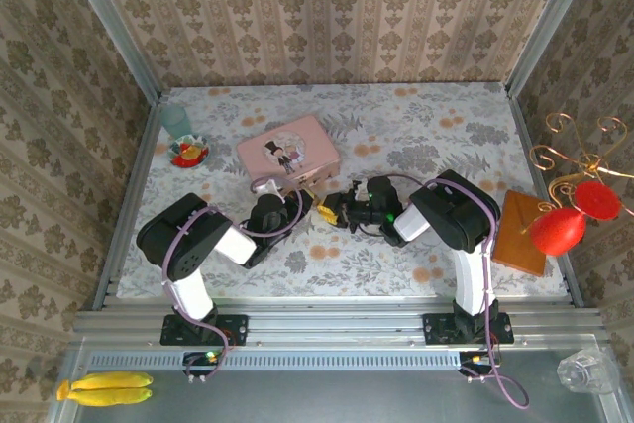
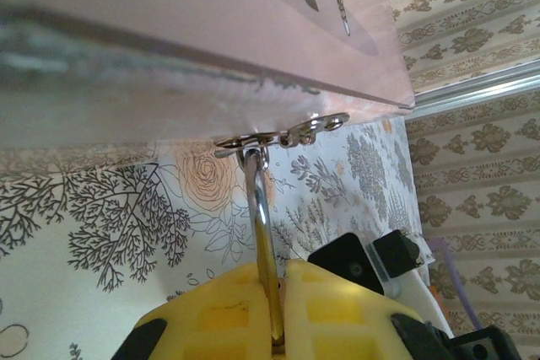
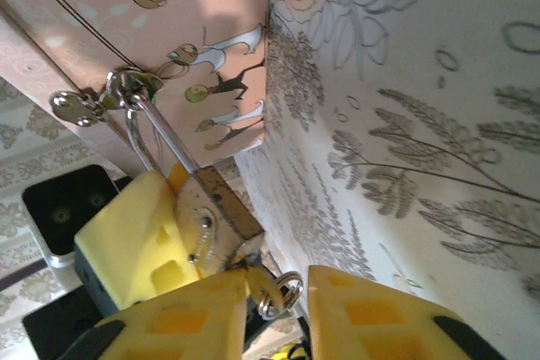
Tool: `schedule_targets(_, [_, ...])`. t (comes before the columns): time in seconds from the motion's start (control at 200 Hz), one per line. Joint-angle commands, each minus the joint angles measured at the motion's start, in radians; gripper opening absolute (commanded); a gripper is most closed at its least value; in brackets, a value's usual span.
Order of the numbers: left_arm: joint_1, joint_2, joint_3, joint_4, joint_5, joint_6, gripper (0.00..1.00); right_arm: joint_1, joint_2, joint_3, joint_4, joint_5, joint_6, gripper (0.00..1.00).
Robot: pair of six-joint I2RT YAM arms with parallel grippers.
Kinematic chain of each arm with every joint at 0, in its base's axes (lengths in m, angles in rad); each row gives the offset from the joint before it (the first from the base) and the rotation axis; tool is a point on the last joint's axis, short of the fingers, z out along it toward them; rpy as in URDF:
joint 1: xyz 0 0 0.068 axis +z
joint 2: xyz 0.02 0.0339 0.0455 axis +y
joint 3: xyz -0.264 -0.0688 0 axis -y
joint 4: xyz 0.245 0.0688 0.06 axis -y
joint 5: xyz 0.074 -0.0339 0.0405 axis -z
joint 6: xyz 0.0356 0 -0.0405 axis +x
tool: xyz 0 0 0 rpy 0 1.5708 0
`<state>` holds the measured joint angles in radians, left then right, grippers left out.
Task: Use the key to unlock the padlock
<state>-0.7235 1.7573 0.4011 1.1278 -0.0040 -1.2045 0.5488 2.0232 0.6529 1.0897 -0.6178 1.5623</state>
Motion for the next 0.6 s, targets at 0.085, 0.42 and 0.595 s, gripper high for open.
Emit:
schedule_targets(0.085, [-0.033, -0.026, -0.004, 0.024, 0.133, -0.023, 0.0, 0.001, -0.024, -0.047, 0.026, 0.026, -0.063, 0.33])
schedule_targets(0.42, [-0.008, -0.003, -0.038, 0.07, 0.134, -0.046, 0.0, 0.0, -0.05, -0.082, 0.016, 0.032, -0.135, 0.33])
schedule_targets(0.595, [-0.003, -0.022, -0.047, 0.043, 0.124, -0.036, 0.0, 0.0, -0.131, -0.084, -0.116, 0.049, -0.236, 0.32])
